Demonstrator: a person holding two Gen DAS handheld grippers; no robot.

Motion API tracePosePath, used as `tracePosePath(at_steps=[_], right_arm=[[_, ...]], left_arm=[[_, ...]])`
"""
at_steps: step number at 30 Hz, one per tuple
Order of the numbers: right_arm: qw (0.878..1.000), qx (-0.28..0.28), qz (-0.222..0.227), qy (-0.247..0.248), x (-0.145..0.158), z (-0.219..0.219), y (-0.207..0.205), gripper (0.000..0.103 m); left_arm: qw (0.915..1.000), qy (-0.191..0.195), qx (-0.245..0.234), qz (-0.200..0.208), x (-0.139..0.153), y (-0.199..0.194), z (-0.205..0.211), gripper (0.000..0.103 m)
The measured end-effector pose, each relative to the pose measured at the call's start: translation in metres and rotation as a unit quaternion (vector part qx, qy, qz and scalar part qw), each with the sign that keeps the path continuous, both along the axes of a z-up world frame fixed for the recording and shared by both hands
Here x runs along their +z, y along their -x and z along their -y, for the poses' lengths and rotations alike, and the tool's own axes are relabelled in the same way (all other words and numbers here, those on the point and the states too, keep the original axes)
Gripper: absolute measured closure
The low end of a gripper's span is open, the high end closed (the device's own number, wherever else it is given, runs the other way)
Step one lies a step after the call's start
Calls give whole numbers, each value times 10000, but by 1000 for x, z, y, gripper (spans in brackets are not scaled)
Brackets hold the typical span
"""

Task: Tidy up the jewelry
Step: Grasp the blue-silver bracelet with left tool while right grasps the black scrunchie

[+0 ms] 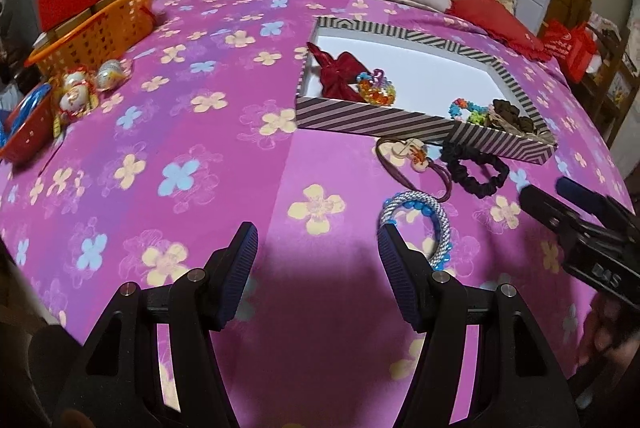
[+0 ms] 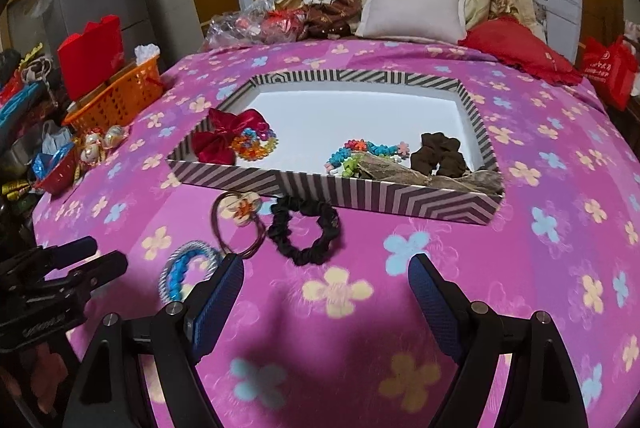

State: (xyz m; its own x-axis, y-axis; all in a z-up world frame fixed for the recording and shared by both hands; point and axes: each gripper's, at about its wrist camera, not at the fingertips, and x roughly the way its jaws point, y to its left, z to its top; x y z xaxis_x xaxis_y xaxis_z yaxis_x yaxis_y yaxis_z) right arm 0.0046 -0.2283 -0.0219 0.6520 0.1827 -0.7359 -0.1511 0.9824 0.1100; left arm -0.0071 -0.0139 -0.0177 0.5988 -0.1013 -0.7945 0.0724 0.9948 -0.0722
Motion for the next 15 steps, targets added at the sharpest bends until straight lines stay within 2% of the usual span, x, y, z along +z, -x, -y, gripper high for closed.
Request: tracePosePath(at_steps=[5,8,15], right_arm=[[9999,143,-47,41,-9,-2,-19,21],[9997,218,-110,-12,-14,-2,-28,27],[9993,328,-172,-28,-20,-4,-43,27]], left_arm=[[9988,97,-474,-121,-4,-14,9,40],[9970,153,-730,-203,-7,-20,14,40],[9905,213,-1280,-462,-17,-35,26,42]])
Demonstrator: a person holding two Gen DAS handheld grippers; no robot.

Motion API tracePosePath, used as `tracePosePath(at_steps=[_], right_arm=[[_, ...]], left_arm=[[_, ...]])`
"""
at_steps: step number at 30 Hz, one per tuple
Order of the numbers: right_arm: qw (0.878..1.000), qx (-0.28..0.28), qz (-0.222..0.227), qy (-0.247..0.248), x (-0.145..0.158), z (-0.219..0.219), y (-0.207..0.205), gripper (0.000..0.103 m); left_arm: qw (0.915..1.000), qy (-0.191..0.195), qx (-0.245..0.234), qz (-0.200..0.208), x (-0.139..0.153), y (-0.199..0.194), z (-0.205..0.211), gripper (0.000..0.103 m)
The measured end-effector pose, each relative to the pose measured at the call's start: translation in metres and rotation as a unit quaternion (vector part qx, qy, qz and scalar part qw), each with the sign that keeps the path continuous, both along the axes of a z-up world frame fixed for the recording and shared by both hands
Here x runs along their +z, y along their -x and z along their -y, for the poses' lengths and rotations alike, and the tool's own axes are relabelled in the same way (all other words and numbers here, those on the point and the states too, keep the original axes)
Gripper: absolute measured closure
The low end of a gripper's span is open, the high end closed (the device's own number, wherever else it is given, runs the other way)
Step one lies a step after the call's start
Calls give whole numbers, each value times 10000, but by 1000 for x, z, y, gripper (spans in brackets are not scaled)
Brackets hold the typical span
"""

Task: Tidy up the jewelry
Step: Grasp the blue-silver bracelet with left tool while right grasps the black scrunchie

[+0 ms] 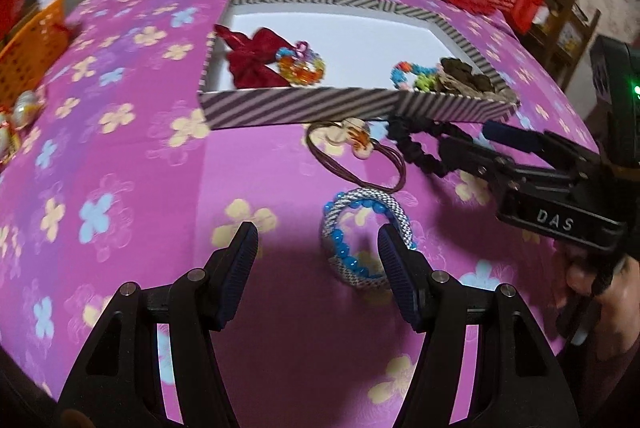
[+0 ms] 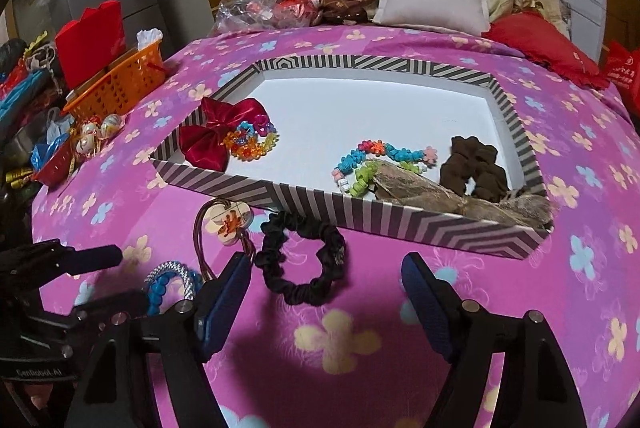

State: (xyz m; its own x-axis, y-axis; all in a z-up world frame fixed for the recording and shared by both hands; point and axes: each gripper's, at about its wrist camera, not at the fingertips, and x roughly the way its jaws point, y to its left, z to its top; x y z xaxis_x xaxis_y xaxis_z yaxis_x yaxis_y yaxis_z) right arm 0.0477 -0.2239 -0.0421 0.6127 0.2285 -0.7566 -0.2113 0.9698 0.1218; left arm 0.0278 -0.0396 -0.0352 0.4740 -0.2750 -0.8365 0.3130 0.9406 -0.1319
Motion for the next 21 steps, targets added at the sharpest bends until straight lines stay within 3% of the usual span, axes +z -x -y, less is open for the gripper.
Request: tracePosePath(at_steps=[2,5,10,11,16,21], right_arm=[[10000,25,-16,-30,-2,0,-5,27],[9999,60,-69,-70,-6,-1,-10,30],[9997,142,-191,-109,-15,-5,-17,45],[9997,141,-158,-78,-15,-5,-18,48],[9998,164,-144,-10,-15,-7,-20,88],[9998,180,-19,-39,-9,-7,-9,94]], left_arm=[[10000,4,-52,-60,-3,-4,1,59],[9998,51,-132,-155,-7,-10,2,71],[9996,43,-212,-186,-11,-12,5,89],[9995,82,-239,-194,-11,-12,4,91],[9992,249,-211,-223,-8,-12,-1,96],[9990,407,-99,-143,3,-8,-11,96]])
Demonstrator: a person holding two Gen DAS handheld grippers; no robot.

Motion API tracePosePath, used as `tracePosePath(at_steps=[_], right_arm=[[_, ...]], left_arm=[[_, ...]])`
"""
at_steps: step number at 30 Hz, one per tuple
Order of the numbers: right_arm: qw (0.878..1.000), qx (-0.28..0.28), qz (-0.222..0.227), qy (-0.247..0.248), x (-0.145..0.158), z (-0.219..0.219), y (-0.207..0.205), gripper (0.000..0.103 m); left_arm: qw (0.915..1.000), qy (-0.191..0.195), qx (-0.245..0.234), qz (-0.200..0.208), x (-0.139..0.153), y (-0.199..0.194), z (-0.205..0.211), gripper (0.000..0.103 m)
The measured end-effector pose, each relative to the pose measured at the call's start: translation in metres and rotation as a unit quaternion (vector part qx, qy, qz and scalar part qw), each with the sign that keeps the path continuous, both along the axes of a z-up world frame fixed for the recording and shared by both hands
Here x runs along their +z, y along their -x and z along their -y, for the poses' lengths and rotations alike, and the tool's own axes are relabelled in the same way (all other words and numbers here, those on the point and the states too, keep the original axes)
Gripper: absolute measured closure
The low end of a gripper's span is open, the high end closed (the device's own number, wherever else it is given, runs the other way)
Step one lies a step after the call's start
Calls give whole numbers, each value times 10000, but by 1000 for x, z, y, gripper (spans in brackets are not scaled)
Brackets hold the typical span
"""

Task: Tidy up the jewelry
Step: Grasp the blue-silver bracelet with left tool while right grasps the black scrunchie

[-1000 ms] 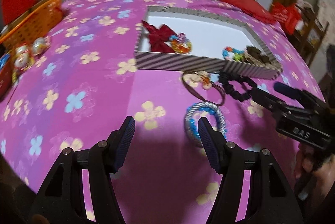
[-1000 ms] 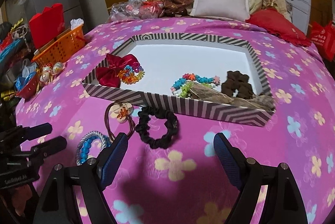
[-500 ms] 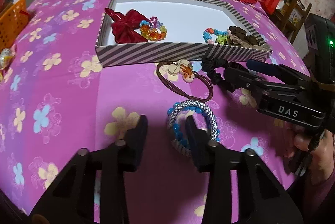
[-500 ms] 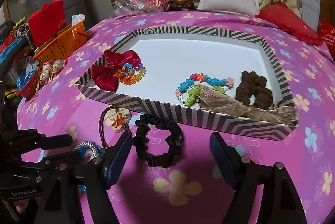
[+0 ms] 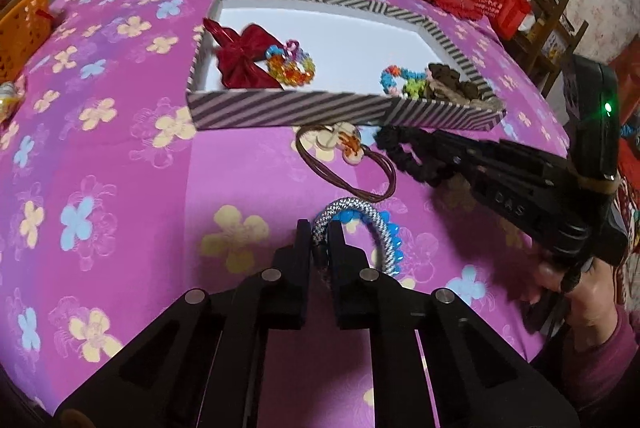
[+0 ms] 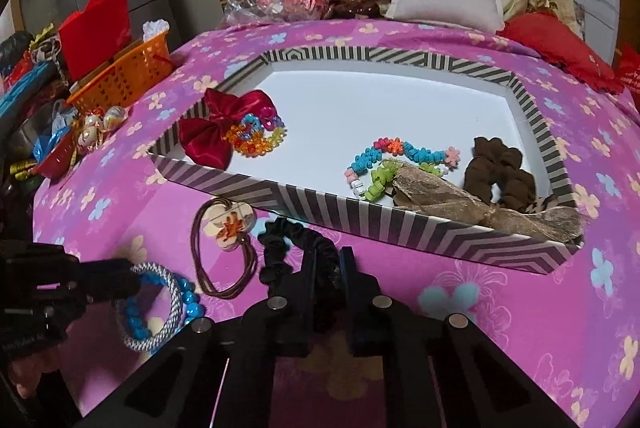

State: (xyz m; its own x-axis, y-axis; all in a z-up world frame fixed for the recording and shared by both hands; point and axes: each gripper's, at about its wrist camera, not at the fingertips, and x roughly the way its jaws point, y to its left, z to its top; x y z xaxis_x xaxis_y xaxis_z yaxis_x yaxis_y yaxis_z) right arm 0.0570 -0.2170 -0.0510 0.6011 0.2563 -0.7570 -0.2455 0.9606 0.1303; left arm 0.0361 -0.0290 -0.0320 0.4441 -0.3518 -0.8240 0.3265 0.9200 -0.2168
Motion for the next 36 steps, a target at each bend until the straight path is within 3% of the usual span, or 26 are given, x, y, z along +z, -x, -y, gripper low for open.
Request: tracePosePath(at_steps=[9,18,26,28,36], right_arm=[[9995,21,314,-44,34,5,23,94],[9987,-32,501,-104,58,10,41,94],[9987,6,489,-147,59,7,49,94],[9987,18,477,-165,58,6,50,94],[9989,40,421,-199,56,3,49,94]], left_arm=[[9996,29,221,181,17,10,-8,96],[9990,228,148,353,43,21,-10,96],[9980,563,278,-7,39,18,-26,96],[9980,478,418,-40,37,17,-32,96],[9956,798,486,-121,47,16,-49,96]])
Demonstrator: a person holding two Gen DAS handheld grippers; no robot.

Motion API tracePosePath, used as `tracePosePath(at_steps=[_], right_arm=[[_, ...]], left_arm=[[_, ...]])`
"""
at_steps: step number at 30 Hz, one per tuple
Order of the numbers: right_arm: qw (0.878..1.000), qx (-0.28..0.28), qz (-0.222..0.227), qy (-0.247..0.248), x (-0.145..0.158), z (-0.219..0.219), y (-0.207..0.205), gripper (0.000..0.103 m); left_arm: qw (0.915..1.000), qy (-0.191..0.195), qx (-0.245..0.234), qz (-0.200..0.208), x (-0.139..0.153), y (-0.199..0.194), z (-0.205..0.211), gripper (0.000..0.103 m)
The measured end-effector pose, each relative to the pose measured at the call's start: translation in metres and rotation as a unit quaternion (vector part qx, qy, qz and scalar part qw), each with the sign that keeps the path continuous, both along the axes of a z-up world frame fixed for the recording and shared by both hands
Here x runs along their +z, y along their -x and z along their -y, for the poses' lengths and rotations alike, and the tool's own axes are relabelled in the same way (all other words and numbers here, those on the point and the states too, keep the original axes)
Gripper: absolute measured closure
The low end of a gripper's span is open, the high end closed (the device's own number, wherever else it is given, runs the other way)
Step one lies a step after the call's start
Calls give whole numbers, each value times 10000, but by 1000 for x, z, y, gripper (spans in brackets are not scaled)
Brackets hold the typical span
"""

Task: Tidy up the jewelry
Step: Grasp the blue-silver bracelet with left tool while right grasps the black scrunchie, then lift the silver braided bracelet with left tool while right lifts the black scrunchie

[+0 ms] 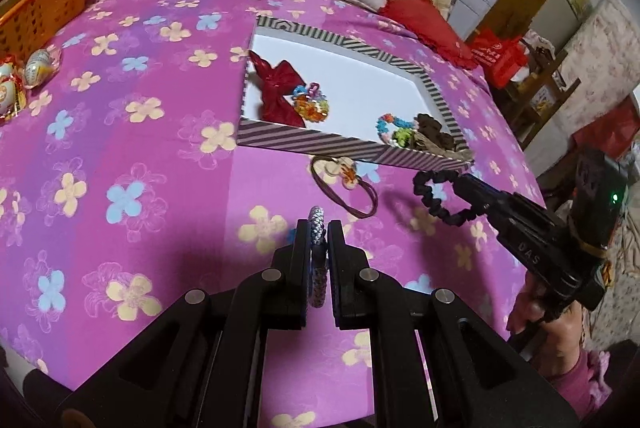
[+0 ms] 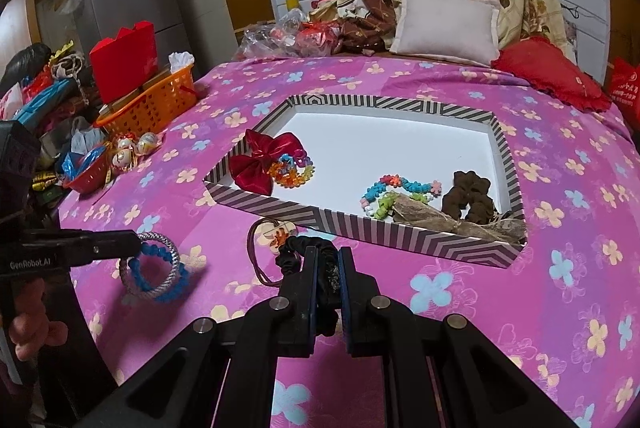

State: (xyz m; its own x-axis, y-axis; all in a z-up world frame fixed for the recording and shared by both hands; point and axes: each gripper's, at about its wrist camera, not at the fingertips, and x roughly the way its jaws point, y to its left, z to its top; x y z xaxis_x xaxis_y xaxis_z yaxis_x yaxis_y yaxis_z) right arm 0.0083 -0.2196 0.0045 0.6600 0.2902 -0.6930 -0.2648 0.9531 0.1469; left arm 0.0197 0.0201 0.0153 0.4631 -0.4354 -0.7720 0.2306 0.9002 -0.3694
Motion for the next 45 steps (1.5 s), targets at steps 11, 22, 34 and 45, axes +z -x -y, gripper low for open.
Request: tracePosePath(at_steps=[11,22,34,45], right_arm=[[10000,27,-15,-24,1,-4,3,94],[9998,88,-129,-88,-3,-8,2,94],[9996,106,-237,-119,-8,-7,0,94],[9992,147,-343,-138,-15,-11,-7,94]], left_arm=[[9987,399,58,-310,-3,-5,-17,96],[9990,-338,2,-299,-20,-11,-4,85],[9835,-1703,-579,196,-45,-18,30,82],[9723,-1902,-1345,179,-52,-21,37,82]])
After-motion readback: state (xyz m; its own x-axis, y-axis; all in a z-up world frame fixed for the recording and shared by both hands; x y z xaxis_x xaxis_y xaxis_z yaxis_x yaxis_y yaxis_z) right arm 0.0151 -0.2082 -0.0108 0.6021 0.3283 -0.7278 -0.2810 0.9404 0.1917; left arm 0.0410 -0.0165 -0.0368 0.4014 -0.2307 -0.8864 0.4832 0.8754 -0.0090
